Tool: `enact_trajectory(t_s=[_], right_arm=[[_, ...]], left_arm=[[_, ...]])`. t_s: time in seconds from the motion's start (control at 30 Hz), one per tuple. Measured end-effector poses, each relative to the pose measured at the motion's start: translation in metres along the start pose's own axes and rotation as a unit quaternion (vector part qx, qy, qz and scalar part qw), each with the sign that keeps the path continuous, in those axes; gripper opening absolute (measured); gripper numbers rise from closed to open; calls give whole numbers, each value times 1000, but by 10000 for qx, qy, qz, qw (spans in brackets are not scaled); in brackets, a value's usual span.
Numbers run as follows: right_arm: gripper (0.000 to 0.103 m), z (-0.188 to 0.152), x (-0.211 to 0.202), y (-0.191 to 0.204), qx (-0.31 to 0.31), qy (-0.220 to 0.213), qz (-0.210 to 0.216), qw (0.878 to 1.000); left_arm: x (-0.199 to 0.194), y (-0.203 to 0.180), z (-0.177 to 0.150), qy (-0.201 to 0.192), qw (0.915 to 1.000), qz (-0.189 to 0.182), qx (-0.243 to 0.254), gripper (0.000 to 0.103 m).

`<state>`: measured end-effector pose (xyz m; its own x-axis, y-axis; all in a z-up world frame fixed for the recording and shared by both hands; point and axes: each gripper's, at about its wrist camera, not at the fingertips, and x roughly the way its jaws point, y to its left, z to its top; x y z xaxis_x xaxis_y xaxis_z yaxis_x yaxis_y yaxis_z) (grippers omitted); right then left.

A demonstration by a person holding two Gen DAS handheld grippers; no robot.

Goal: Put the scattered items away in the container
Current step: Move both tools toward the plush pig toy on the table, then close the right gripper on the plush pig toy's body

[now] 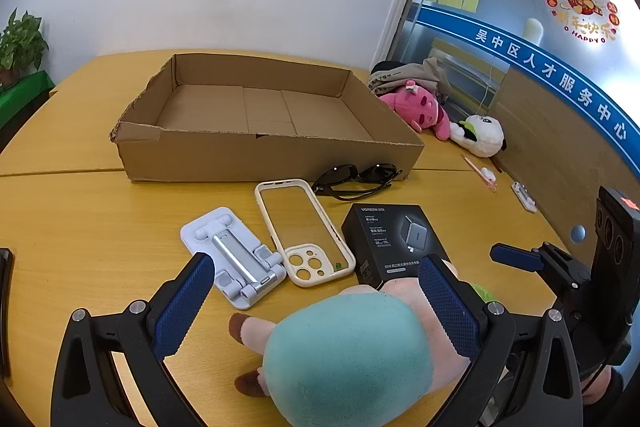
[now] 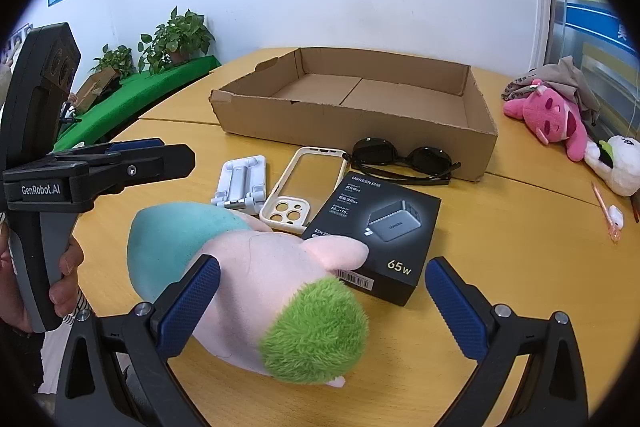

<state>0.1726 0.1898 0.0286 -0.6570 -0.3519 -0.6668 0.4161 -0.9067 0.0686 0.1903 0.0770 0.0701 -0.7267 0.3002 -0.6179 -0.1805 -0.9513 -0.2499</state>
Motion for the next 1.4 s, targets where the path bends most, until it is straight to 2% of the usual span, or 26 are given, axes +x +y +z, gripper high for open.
enact_trajectory(t_s=[0.37,0.63,0.83,1.03,1.23,1.4], right_arm=[[102,-1,6,-3,97,108,244,9996],[102,-2,13,-9,277,174,479,9983],[102,-4,15,-10,318,225,581,9976],[102,-11,18,-12,436,340,867,9947],[102,-18,16,-14,478,387,1067,9924],[102,-24,16,-17,536,476,1231,9898]], left_arm=[[3,9,-9,99,9996,-243,-87,103],[15,1,-21,349,9984,-430,106,103],[24,4,-34,589,9954,-751,-31,103],[30,8,-42,739,9915,-1035,-290,103],[33,6,-45,790,9894,-1184,-277,103],[32,3,-46,741,9902,-1166,-182,103]])
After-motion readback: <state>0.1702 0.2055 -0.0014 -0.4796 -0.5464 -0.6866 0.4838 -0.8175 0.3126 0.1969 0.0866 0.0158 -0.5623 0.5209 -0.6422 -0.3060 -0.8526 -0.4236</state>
